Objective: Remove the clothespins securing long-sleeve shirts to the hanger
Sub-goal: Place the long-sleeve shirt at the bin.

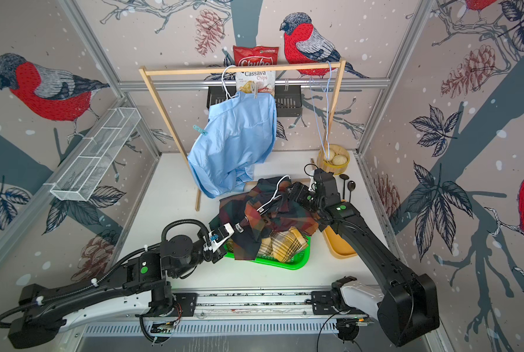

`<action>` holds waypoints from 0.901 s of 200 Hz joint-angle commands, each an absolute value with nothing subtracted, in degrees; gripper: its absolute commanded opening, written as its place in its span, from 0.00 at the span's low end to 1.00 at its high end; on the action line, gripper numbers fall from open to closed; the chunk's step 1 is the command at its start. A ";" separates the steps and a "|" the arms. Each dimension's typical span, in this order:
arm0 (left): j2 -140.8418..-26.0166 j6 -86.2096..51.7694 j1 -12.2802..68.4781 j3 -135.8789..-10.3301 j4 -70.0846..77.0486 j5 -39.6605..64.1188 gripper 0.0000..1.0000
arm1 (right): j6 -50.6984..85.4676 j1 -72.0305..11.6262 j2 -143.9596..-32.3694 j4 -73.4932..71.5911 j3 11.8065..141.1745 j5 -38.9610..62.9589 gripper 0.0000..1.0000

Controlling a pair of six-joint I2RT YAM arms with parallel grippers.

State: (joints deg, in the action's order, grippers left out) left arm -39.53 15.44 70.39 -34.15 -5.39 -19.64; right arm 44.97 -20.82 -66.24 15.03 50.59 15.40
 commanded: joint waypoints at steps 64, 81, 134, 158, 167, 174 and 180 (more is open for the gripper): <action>-41.15 17.57 77.32 -31.33 -1.70 -27.48 0.00 | 47.11 -17.09 -71.21 13.94 51.41 21.57 0.75; -42.49 17.75 78.43 -31.34 -1.64 -28.47 0.00 | 46.76 -16.01 -71.48 14.90 51.90 23.04 0.72; -45.77 17.41 80.19 -31.48 -1.10 -29.66 0.00 | 45.92 -14.80 -71.63 16.12 52.56 24.35 0.65; -46.20 17.40 80.83 -31.20 -0.90 -29.67 0.00 | 45.64 -14.59 -73.06 15.82 51.70 24.74 0.60; -46.52 17.48 80.94 -31.11 -0.66 -29.95 0.00 | 45.31 -14.50 -73.56 16.12 51.76 24.79 0.57; -46.71 17.56 81.01 -31.03 -0.53 -30.12 0.00 | 45.13 -14.42 -73.82 16.44 51.77 24.77 0.57; -46.93 17.66 80.97 -31.06 -0.47 -30.30 0.00 | 45.09 -14.41 -73.78 16.35 51.64 24.72 0.57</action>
State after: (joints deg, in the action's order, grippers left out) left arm -46.35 17.80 80.64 -31.29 -2.28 -30.20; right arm 46.35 -14.57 -73.30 15.62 51.92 23.99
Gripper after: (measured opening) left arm 0.052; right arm 0.567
